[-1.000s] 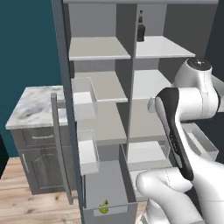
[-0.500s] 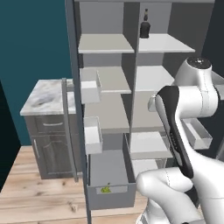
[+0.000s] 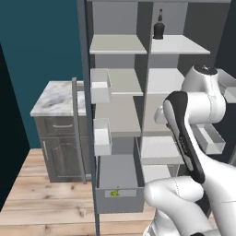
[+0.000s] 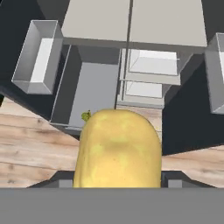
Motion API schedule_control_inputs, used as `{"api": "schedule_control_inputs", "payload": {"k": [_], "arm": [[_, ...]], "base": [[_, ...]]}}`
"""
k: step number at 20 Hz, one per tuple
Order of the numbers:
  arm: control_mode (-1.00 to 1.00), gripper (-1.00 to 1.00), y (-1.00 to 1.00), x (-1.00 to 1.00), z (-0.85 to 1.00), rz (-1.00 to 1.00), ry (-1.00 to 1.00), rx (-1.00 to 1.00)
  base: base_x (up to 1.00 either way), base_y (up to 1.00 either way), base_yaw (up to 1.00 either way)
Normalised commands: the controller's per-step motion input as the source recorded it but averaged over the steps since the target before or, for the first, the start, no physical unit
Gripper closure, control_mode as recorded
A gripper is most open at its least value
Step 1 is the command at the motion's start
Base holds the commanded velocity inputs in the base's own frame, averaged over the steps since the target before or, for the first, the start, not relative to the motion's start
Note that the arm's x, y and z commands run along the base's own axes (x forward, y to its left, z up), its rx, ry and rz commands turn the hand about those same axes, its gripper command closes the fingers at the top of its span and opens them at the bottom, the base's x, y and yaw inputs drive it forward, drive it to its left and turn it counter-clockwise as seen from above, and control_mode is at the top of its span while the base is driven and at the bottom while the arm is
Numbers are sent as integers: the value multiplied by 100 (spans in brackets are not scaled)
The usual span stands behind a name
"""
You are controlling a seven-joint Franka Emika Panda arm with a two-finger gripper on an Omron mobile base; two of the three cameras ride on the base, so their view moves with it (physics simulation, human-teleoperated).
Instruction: Take the broccoli and potato from the fridge shelf and place them in the freezer drawer to begin freezing them.
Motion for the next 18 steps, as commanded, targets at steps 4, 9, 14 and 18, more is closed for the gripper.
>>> {"api": "schedule_control_inputs", "payload": {"k": [4, 9, 14, 18], "arm": [[-100, 100, -18, 71, -73, 38, 17, 0], [-100, 100, -3, 78, -84, 41, 19, 0], [-100, 100, 0, 61, -87, 40, 7, 0], [-100, 100, 0, 48, -85, 37, 3, 0]], "base": [[0, 0, 0], [0, 0, 0], [0, 0, 0], [0, 0, 0]]}}
